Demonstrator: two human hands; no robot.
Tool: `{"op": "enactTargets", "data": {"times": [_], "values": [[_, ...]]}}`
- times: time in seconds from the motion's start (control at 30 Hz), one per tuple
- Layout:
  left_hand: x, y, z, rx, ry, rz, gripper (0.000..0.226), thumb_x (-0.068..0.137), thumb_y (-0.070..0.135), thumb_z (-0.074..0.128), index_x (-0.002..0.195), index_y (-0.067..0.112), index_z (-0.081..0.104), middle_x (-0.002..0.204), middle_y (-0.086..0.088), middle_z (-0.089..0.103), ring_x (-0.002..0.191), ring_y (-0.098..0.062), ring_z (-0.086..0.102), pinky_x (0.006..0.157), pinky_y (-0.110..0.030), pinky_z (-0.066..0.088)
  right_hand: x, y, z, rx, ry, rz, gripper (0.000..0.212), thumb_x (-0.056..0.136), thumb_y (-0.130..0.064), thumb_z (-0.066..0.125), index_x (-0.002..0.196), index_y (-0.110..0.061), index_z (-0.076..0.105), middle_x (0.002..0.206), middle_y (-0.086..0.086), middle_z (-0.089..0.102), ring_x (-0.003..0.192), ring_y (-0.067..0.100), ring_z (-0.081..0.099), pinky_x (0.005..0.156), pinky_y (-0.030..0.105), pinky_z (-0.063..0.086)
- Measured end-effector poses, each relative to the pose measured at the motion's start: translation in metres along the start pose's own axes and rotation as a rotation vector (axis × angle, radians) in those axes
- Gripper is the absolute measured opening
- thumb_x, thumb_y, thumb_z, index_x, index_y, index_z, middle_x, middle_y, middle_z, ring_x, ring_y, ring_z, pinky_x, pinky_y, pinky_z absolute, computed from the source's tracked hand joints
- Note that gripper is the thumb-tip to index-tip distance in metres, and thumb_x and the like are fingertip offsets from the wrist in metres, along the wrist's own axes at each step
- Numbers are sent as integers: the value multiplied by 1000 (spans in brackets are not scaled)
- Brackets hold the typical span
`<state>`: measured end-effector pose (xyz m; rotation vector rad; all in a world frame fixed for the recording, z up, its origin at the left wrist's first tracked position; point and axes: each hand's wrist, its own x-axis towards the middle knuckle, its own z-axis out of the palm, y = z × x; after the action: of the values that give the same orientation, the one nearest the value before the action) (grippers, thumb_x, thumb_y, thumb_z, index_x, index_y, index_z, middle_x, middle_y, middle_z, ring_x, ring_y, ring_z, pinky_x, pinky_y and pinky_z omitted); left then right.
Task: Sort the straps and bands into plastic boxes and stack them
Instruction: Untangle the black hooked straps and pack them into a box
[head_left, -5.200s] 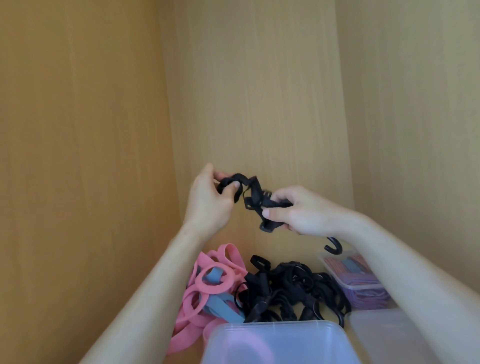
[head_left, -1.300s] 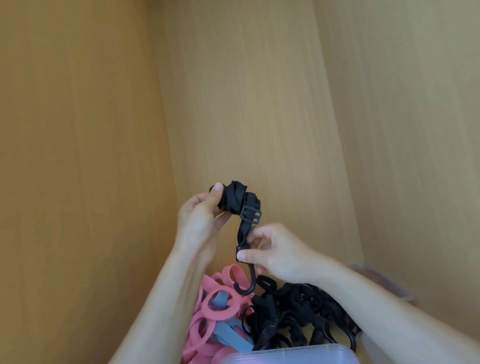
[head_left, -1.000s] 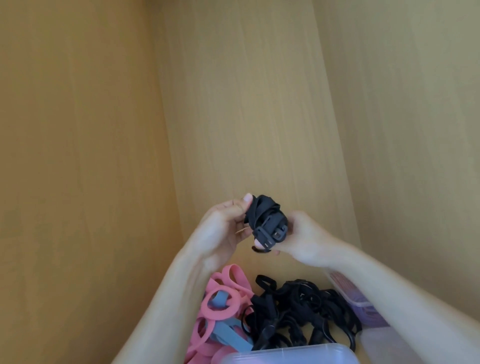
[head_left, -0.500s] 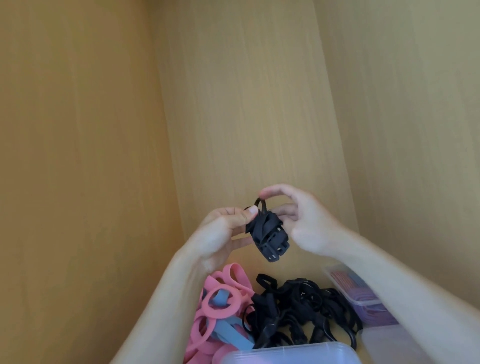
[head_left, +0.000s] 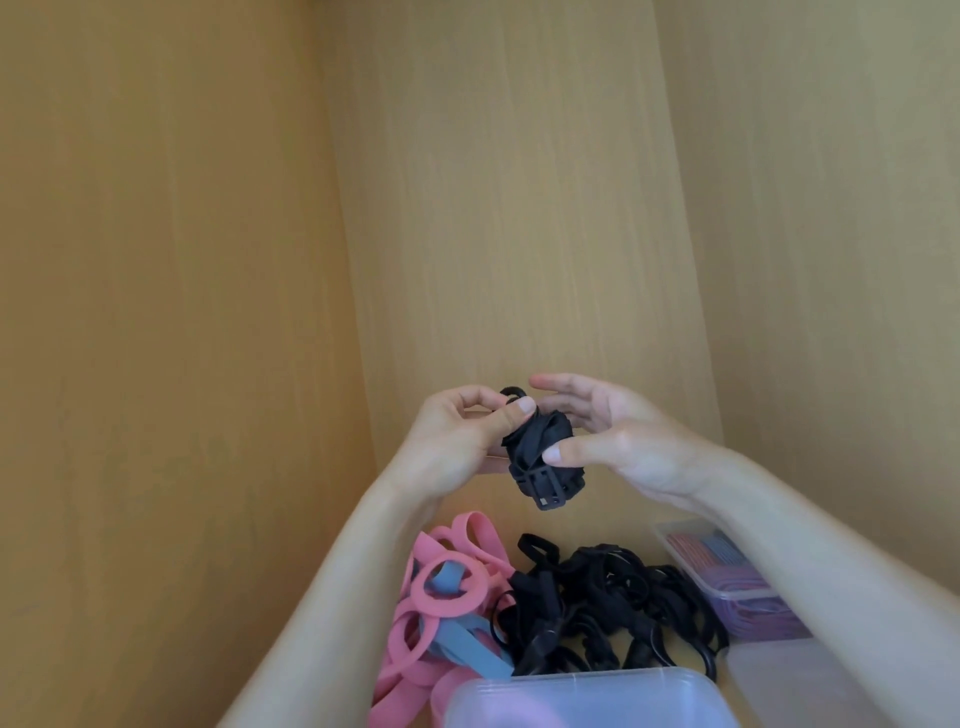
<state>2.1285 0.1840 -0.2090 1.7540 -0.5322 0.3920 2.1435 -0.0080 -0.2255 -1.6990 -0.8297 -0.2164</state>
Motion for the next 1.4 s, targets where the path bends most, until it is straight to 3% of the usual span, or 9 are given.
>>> {"op": "enactTargets", "data": {"times": [0.13, 0.23, 0.33, 0.53, 0.73, 0.9, 1.07, 1.2, 1.4], "values": [[-1, -1, 1, 69, 12, 4, 25, 89, 23, 76, 96, 2, 66, 78, -7, 78, 65, -14, 73, 58, -19, 54, -1, -2, -1, -115, -44, 51, 84, 78, 2, 80, 150, -19, 41, 133, -3, 60, 114, 6, 63, 91, 19, 52], [-3, -3, -1, 64, 19, -3, 24, 87, 20, 78, 93, 1, 65, 77, -9, 77, 64, -16, 73, 57, -20, 54, -4, -4, -2, -39, -141, 94, 87, 70, -8, 79, 147, -19, 40, 137, -2, 57, 117, 9, 64, 96, 25, 52], [-4, -4, -1, 88, 24, -9, 26, 84, 22, 81, 87, 6, 62, 76, -11, 77, 62, -18, 72, 57, -24, 55, -5, -6, 2, -66, -100, 111, 79, 81, -8, 81, 148, -15, 41, 133, -6, 60, 108, 5, 68, 87, 20, 54], [-11, -5, -3, 133, 87, -99, 47, 77, 33, 87, 100, 8, 55, 83, -11, 78, 72, -22, 75, 63, -29, 60, -4, -6, 16, -246, -38, 70, 85, 80, -13, 83, 152, -25, 39, 126, -7, 60, 108, 11, 67, 102, 29, 50], [-33, -4, 1, 172, 60, -219, 53, 81, 37, 84, 113, 11, 51, 81, -9, 78, 72, -24, 77, 59, -27, 58, -6, -8, 19, -389, -174, 62, 87, 78, -14, 85, 151, -27, 39, 128, 0, 61, 105, 13, 65, 105, 37, 49], [-62, -17, 2, 43, 55, -238, 45, 88, 35, 76, 107, -2, 60, 90, -18, 77, 82, -33, 76, 71, -34, 62, -9, -11, 16, -438, -300, 85, 54, 75, -11, 87, 123, -18, 64, 112, 1, 73, 100, 20, 70, 100, 38, 53], [-82, -25, -7, -142, 42, -254, 57, 90, 46, 72, 115, -4, 61, 101, -22, 75, 90, -33, 75, 80, -37, 58, -9, -10, 17, -361, -343, 88, 48, 75, -7, 87, 117, -17, 65, 103, -2, 74, 88, 9, 69, 85, 22, 54], [-93, -35, -12, -316, 98, -189, 43, 83, 37, 68, 109, 3, 62, 100, -19, 75, 90, -31, 74, 75, -31, 58, -9, -12, 16, -306, -339, 69, 46, 76, -6, 86, 116, -17, 68, 105, 2, 76, 96, 20, 71, 90, 27, 57], [-98, -39, -15, -182, 208, -108, 20, 97, 3, 43, 103, 6, 62, 101, -19, 76, 100, -35, 72, 89, -42, 57, -22, -14, 16, -199, -303, 163, 55, 69, -11, 88, 119, -14, 67, 114, 11, 74, 109, 35, 67, 100, 45, 53]]}}
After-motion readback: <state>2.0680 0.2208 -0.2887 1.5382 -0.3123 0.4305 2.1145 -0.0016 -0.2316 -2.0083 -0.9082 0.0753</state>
